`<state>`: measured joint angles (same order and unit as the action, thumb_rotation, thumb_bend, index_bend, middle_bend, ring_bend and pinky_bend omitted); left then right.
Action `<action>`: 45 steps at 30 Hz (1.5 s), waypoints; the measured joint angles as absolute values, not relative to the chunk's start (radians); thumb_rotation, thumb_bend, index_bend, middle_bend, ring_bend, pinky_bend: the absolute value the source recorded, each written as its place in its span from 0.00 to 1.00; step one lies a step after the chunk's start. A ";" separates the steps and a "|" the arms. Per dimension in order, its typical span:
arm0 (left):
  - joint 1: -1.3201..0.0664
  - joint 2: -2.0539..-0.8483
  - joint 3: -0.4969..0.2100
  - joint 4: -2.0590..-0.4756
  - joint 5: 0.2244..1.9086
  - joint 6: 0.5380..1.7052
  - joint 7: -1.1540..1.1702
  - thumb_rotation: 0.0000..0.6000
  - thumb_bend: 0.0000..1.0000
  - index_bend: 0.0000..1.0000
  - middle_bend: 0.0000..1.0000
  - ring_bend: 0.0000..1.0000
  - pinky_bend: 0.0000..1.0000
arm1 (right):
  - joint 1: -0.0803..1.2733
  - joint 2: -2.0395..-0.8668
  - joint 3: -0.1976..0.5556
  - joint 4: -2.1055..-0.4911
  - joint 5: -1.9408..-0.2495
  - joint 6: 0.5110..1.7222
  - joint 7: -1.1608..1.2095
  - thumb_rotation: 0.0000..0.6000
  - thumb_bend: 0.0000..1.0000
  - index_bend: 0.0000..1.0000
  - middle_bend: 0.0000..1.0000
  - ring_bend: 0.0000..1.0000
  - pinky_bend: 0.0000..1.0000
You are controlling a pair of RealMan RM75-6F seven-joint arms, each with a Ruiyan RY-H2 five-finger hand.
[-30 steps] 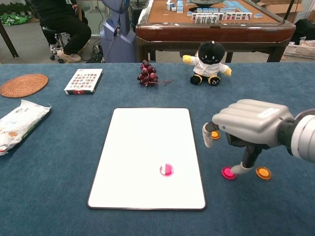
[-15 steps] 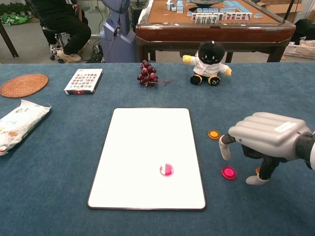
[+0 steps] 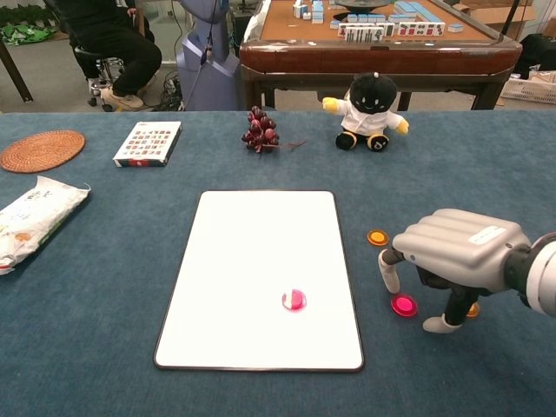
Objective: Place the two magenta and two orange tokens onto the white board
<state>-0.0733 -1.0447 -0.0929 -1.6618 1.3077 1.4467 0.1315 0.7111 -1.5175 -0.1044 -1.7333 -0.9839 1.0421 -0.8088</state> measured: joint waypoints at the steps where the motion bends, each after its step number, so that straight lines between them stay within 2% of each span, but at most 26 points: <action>1: -0.073 -1.045 -0.093 -1.662 1.308 1.446 0.132 1.00 0.44 0.40 0.47 0.43 0.53 | 0.711 -1.519 -0.103 -1.731 -0.984 1.041 -0.809 1.00 0.18 0.42 1.00 1.00 1.00; 13: -0.074 -1.043 -0.092 -1.663 1.309 1.445 0.129 1.00 0.44 0.40 0.47 0.43 0.53 | 0.708 -1.541 -0.088 -1.703 -0.982 1.030 -0.812 1.00 0.19 0.44 1.00 1.00 1.00; 18: -0.074 -1.043 -0.091 -1.663 1.309 1.444 0.129 1.00 0.44 0.40 0.47 0.43 0.52 | 0.705 -1.547 -0.085 -1.697 -0.987 1.029 -0.811 1.00 0.20 0.48 1.00 1.00 1.00; 24: -0.074 -1.044 -0.091 -1.663 1.309 1.444 0.130 1.00 0.44 0.40 0.47 0.43 0.53 | 0.700 -1.549 -0.082 -1.691 -0.995 1.030 -0.808 1.00 0.25 0.54 1.00 1.00 1.00; 32: -0.075 -1.045 -0.091 -1.662 1.307 1.441 0.131 1.00 0.44 0.40 0.47 0.43 0.53 | 0.699 -1.536 -0.069 -1.712 -1.000 1.033 -0.800 1.00 0.29 0.55 1.00 1.00 1.00; 38: -0.077 -1.047 -0.089 -1.661 1.308 1.438 0.135 1.00 0.44 0.40 0.47 0.43 0.53 | 0.712 -1.520 -0.044 -1.761 -1.011 1.042 -0.812 1.00 0.29 0.55 1.00 1.00 1.00; 45: -0.077 -1.047 -0.090 -1.660 1.305 1.438 0.136 1.00 0.44 0.40 0.47 0.43 0.52 | 0.767 -1.526 0.025 -1.823 -0.992 1.040 -0.859 1.00 0.29 0.55 1.00 1.00 1.00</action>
<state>-0.0768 -1.0468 -0.0897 -1.6599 1.3054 1.4378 0.1356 0.7670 -1.5261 0.0245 -1.8231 -0.9915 1.0399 -0.8585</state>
